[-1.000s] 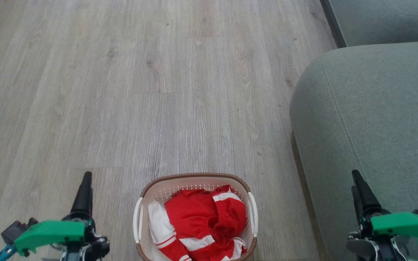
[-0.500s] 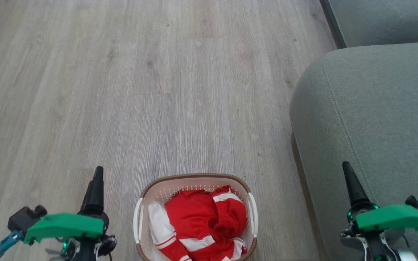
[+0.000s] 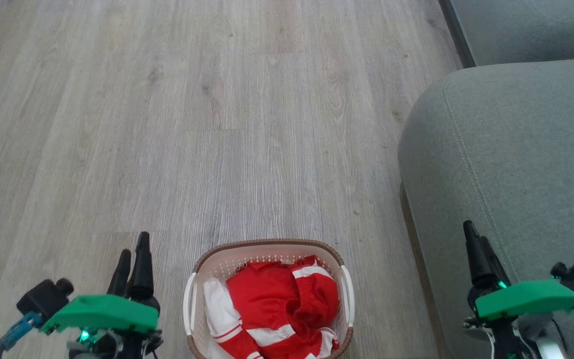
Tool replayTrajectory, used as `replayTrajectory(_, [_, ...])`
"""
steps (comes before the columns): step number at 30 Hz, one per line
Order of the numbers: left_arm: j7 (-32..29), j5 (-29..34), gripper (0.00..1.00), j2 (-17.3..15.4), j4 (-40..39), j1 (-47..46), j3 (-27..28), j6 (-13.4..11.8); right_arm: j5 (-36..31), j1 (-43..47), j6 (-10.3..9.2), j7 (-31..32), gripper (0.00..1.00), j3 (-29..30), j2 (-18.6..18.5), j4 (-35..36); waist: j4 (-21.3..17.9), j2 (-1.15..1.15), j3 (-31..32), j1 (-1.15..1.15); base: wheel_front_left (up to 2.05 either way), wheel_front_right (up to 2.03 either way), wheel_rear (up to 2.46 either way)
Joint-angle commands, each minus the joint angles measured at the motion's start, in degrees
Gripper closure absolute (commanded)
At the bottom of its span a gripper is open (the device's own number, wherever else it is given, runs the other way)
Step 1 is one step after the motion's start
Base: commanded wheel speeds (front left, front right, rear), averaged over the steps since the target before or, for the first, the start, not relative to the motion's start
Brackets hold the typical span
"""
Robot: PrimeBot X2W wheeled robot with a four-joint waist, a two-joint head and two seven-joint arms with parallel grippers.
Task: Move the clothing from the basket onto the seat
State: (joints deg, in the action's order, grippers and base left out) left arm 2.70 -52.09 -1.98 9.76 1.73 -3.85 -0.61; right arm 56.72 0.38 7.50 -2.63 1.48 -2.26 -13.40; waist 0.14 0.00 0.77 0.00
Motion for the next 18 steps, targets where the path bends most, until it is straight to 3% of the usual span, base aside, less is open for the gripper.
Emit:
replayTrajectory(1, [0.8,1.6,0.00,-0.9,-2.4,-1.3,0.3,-0.5,-1.5,-1.5,0.00,-0.7,0.00,-0.9,-0.5,2.4,0.0,0.00,0.0,0.00,0.00,0.00,0.00])
replayTrajectory(18, [3.7,14.3,0.00,-2.1,-3.9,-0.1,-2.4,-3.5,-12.8,-1.3,-0.01,-3.6,0.00,-2.7,-0.5,3.4,0.0,0.00,0.0,0.00,0.00,0.00,0.00])
